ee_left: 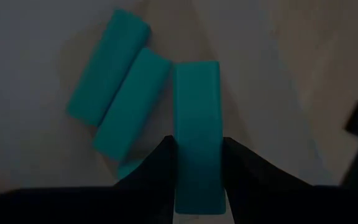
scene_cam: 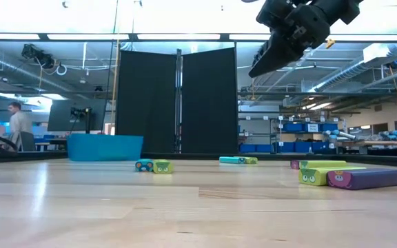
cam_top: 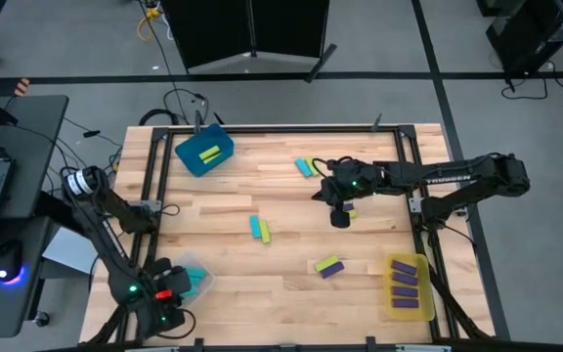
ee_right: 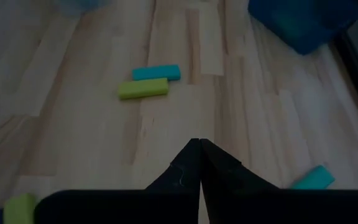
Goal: Sort blocks
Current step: Put the blue block into the transparent bin, then put the green block into the blue bin
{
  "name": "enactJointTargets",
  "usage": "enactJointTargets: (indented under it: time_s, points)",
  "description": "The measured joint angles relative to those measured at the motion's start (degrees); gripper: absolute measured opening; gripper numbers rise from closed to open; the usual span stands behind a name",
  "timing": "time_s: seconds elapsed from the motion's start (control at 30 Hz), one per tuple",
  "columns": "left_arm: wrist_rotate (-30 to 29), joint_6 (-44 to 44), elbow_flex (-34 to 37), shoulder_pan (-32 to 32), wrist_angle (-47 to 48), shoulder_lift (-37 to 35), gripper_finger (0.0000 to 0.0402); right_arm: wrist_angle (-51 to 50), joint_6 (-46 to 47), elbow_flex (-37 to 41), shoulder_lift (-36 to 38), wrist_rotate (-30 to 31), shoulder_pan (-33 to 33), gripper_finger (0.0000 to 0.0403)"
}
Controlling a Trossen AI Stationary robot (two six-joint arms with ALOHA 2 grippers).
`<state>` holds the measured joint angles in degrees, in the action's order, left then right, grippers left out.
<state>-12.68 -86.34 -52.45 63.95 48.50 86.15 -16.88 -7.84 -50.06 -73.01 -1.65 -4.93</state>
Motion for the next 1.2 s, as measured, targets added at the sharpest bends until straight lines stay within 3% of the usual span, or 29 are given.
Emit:
enactJointTargets:
  time_s: [0.27, 0.47, 0.6, 0.77, 0.97, 1.1, 1.2]
  points:
    - [6.20, 0.31, 6.89, -2.30, -13.18, -0.02, 0.0104, 1.24, -2.73, 0.00, 0.00, -1.12, -3.90, 0.0013]
    - [7.36, 0.20, 4.46, -4.77, -17.36, -0.26, 0.0202, 3.44, 4.37, -0.37, 0.00, -3.02, -6.42, 0.0020]
    - [3.74, 2.20, -1.64, -5.51, -17.22, -1.36, 0.0220, 3.85, 10.70, -1.96, 0.00, -3.63, -6.91, 0.0015]
    - [-3.77, 3.36, -11.39, -5.45, -11.22, -3.14, 0.0173, 3.20, 18.25, -4.43, 0.00, -3.97, -6.91, 0.0016]
    - [-12.03, 2.61, -23.17, -7.53, 5.87, -3.43, 0.0104, 3.23, 21.82, -6.57, 0.02, -3.85, -6.95, 0.0026]
    - [-19.78, 1.82, -25.64, -10.74, 12.63, -3.77, 0.0057, 2.95, 22.21, -7.34, 0.02, -3.78, -7.37, 0.0021]
    - [-20.47, 2.31, -23.88, -13.96, 10.74, -5.13, 0.0015, 2.90, 22.67, -7.83, 0.02, -3.80, -8.14, 0.0016]
